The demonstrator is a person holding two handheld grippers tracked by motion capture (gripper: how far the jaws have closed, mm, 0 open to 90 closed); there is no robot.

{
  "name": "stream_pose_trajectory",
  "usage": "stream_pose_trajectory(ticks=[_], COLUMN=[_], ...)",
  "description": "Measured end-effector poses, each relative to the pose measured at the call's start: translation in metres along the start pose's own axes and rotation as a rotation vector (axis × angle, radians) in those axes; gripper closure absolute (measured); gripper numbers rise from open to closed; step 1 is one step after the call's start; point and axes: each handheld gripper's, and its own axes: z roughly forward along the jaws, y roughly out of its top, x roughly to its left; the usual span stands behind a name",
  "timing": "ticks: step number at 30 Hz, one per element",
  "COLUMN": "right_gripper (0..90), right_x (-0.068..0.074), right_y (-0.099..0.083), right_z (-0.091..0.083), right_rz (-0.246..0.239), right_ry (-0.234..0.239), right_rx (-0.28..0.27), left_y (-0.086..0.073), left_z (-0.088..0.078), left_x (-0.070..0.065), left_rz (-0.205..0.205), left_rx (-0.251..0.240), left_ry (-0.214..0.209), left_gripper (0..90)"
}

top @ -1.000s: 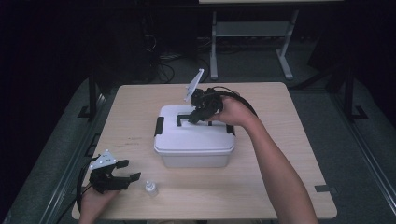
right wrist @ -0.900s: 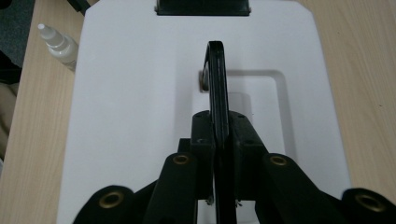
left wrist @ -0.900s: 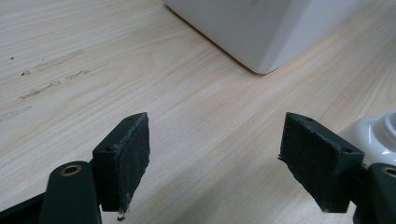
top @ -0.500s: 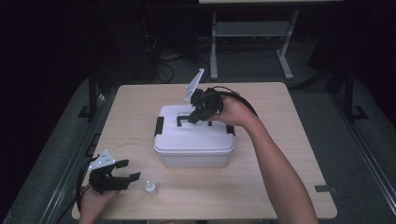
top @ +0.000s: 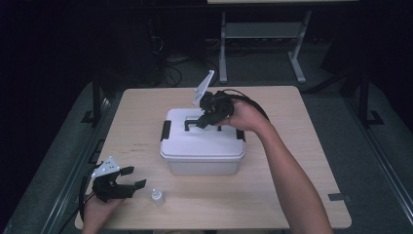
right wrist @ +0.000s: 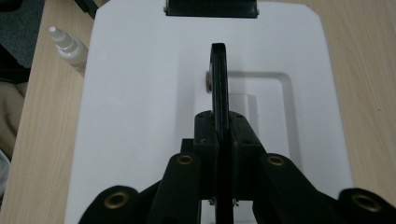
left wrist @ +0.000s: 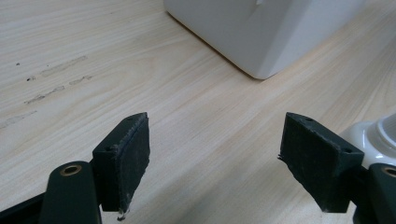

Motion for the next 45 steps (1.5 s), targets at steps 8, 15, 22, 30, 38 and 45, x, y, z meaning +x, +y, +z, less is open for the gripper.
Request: stream_pose_trajectory(ticks=[8, 15, 22, 30, 38, 45], right_gripper=[83.2, 83.7, 83.7, 83.6, 83.6, 83.6], right_x=[0.002, 0.007, 0.017, 0.032, 0.04, 0.046], right_y=[0.0, -0.001, 0.002, -0.007, -0.032, -0.055], right_z=[-0.008, -0.021, -0.039, -0.061, -0.084, -0.104], right_rz=[0.001, 0.002, -0.023, -0.02, 0.009, 0.04], right_ry=[-0.013, -0.031, -0.052, -0.081, -0.119, -0.155], right_rx=[-0.013, -0.032, -0.041, -0.043, -0.036, -0.04], left_y=[0.0, -0.001, 0.0, 0.001, 0.001, 0.001], left_z=[0.0, -0.001, -0.002, -0.003, -0.002, -0.001], left_x=[0.0, 0.001, 0.0, -0.001, -0.001, -0.001], left_rz=[0.001, -0.007, 0.0, 0.001, -0.001, 0.0], left_rx=[0.003, -0.004, -0.01, -0.01, -0.003, 0.004], left_ry=[0.001, 0.003, 0.004, 0.0, -0.001, -0.001], left_gripper=[23.9, 23.9, 23.9, 23.9, 23.9, 23.9])
